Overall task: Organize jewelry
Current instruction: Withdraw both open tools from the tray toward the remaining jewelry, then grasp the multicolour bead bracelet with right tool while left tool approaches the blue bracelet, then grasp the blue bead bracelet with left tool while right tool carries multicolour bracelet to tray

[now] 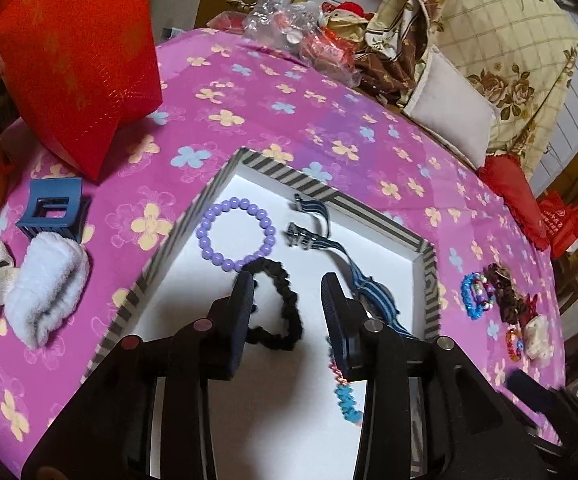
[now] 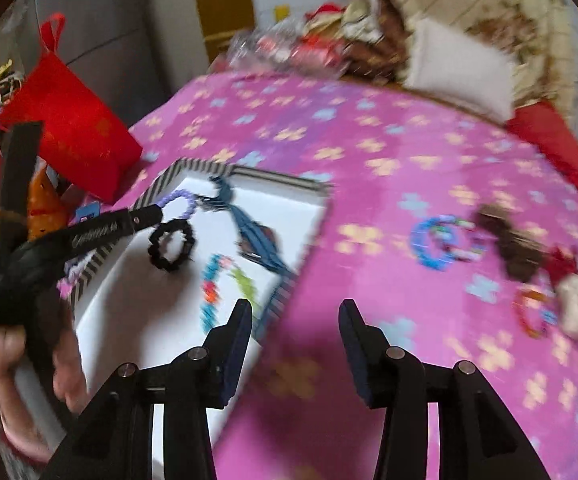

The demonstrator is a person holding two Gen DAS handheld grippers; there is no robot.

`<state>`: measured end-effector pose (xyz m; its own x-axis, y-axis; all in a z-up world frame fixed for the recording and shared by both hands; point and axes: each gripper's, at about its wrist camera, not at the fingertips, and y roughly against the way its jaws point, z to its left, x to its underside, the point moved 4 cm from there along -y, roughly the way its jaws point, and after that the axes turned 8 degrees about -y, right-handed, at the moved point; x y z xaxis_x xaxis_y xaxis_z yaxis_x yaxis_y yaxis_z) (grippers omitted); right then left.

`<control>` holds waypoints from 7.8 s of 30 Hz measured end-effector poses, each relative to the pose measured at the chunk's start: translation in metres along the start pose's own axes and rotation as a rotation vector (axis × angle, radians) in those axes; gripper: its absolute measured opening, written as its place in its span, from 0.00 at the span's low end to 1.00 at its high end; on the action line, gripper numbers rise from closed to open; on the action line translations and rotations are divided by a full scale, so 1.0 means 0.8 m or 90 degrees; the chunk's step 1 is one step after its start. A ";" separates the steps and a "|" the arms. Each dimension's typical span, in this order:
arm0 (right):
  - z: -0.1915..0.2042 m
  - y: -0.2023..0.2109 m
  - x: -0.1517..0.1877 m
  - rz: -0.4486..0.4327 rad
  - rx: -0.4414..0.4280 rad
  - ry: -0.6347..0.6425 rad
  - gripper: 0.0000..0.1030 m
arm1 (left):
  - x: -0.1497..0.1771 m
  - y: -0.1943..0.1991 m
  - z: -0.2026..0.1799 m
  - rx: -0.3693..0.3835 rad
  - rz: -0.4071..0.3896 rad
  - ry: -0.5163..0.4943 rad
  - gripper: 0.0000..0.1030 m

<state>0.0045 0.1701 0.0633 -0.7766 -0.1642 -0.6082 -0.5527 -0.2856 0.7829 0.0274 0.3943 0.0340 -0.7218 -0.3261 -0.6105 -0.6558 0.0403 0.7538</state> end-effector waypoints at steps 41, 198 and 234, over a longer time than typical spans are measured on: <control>-0.274 0.137 0.155 -0.038 0.143 -0.173 0.43 | 0.077 0.071 -0.216 -0.036 -0.134 -0.221 0.34; 0.119 -0.024 -0.006 0.067 -0.186 0.054 0.08 | 0.022 0.018 0.062 -0.050 0.044 0.085 0.07; -0.047 0.057 0.088 -0.019 0.037 0.034 0.48 | 0.010 0.054 0.024 -0.069 -0.058 0.057 0.15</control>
<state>-0.0639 0.1098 0.0517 -0.7427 -0.2073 -0.6368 -0.5936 -0.2363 0.7693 -0.0111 0.4111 0.0570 -0.6346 -0.4067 -0.6571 -0.6865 -0.0937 0.7210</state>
